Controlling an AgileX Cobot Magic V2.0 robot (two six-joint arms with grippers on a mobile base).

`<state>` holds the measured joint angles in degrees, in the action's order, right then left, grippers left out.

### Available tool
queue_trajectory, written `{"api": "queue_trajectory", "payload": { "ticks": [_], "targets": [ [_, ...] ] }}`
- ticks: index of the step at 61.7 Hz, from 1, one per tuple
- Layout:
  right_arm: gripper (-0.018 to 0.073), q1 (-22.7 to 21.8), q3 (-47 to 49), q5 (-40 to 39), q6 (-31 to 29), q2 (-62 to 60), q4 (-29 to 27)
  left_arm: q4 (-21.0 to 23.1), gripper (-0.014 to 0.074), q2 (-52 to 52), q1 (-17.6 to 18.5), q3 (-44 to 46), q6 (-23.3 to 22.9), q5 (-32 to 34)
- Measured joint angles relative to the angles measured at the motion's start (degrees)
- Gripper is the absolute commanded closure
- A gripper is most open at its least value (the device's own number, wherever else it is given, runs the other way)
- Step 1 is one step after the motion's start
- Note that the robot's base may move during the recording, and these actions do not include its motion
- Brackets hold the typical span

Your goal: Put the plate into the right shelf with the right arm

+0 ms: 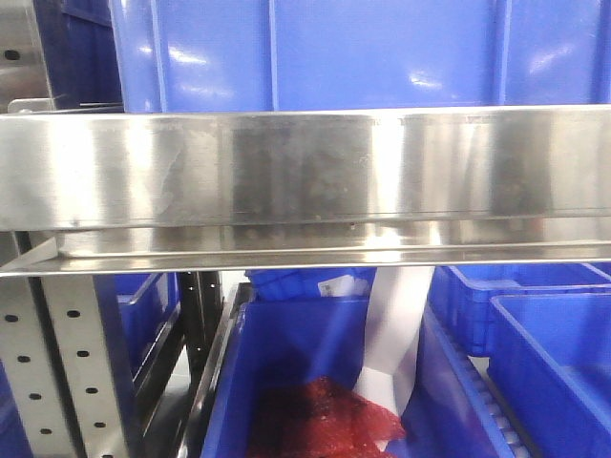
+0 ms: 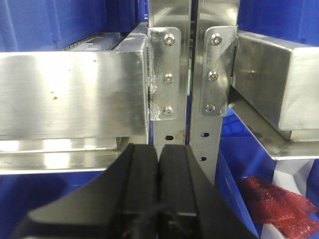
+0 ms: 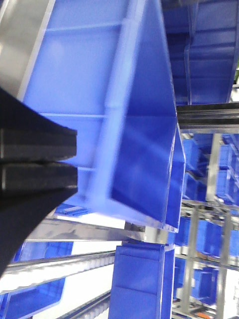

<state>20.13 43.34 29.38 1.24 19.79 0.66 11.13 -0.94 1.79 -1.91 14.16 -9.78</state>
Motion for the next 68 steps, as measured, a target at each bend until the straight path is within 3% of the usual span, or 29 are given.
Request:
{"api": "queue_trajectory", "payload": {
  "ticks": [16,53,68],
  "targets": [
    [0.053,0.0,-6.6,-0.1,0.0,-10.2,0.0,0.0,0.0643,0.0,0.0,0.0,0.0,0.0],
    [0.053,0.0,-8.7,-1.8,0.0,-10.7,1.2,0.0,0.0643,0.0,0.0,0.0,0.0,0.0],
    [0.053,-6.7,-16.2,-9.9,0.0,-11.4,3.4,0.0,0.0643,0.0,0.0,0.0,0.0,0.0]
  ]
}}
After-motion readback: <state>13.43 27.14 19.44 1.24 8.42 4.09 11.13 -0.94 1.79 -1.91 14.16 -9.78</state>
